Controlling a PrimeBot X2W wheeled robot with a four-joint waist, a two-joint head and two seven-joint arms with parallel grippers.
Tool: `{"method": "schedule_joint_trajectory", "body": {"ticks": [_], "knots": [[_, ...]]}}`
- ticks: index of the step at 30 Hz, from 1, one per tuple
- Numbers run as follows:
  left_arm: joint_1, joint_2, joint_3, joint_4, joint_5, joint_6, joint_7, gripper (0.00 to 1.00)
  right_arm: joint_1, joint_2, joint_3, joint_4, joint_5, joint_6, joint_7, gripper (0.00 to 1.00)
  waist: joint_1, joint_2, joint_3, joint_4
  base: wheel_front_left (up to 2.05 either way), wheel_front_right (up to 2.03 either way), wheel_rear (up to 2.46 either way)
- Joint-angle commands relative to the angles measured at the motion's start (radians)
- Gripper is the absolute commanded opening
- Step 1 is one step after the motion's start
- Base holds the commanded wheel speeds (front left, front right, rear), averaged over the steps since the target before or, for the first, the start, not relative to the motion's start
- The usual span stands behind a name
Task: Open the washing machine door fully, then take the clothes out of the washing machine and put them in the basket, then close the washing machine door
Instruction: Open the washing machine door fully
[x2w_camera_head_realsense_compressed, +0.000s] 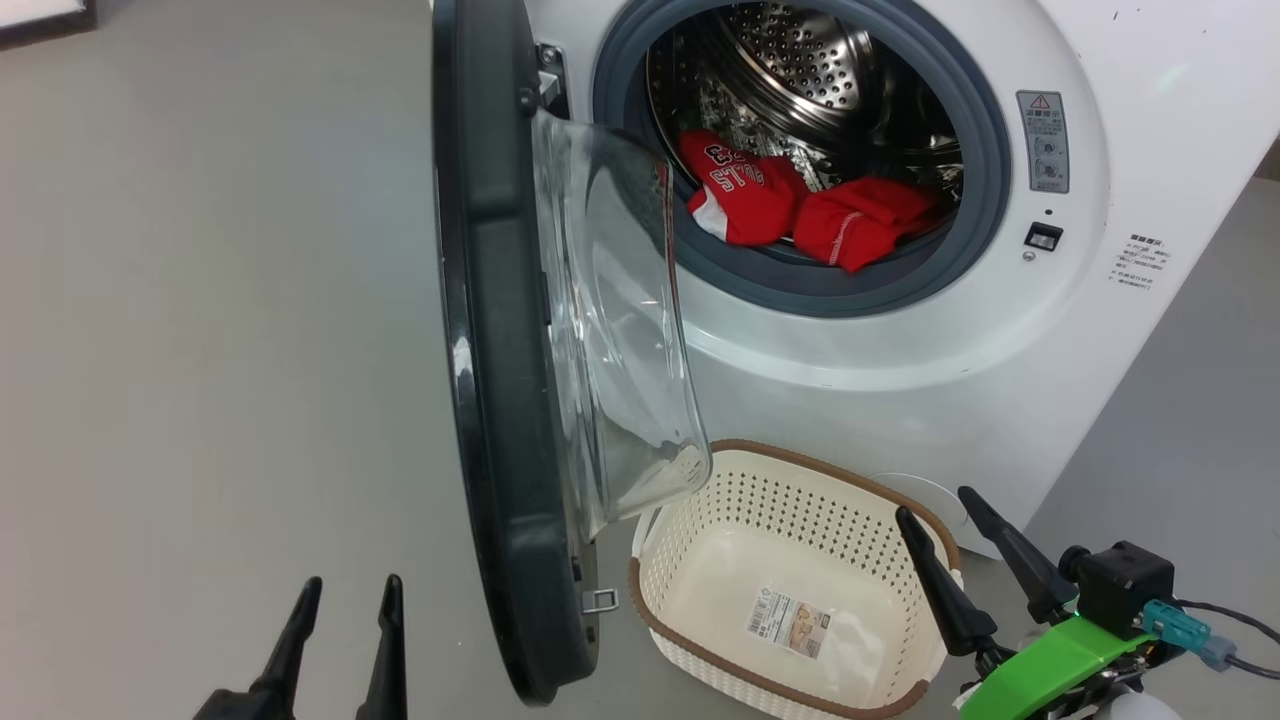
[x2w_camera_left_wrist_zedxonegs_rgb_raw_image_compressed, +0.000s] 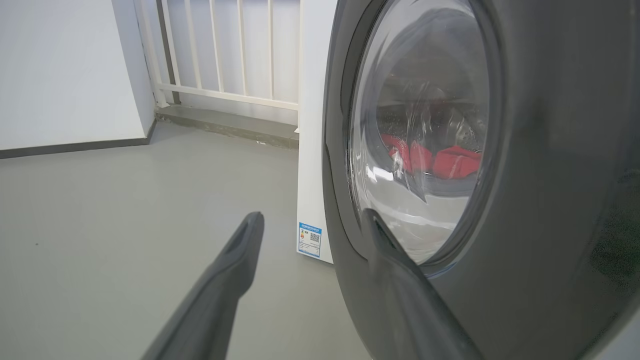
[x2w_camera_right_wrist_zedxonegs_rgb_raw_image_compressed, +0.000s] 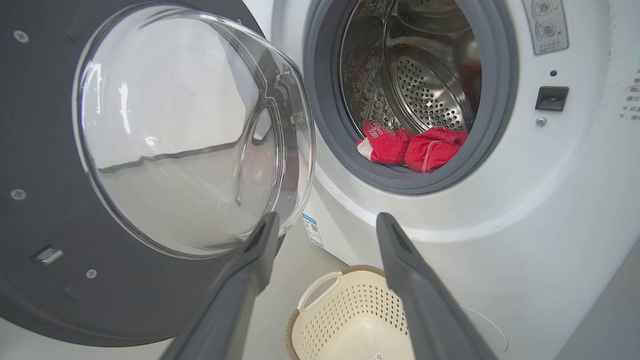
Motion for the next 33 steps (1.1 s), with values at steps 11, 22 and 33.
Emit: {"method": "schedule_joint_trajectory", "body": {"ticks": [11,22,33], "knots": [[-0.032,0.013,0.028,-0.025,0.004,0.003,-0.008,1.0,0.042,0.01,-0.029,0.001,-0.085,0.006,-0.012,1.0,0.0,0.0,0.001,0.001,0.0,0.0,0.0],[-0.032,0.013,0.029,-0.025,-0.003,0.009,-0.008,1.0,0.056,0.033,-0.075,-0.006,-0.113,0.006,-0.012,1.0,0.0,0.0,-0.007,-0.001,0.0,0.0,0.0],[-0.035,0.013,0.05,-0.072,-0.031,0.023,-0.008,0.0,0.06,0.039,-0.081,-0.016,-0.123,0.006,-0.012,1.0,0.0,0.0,-0.013,-0.002,0.0,0.0,0.0]]}}
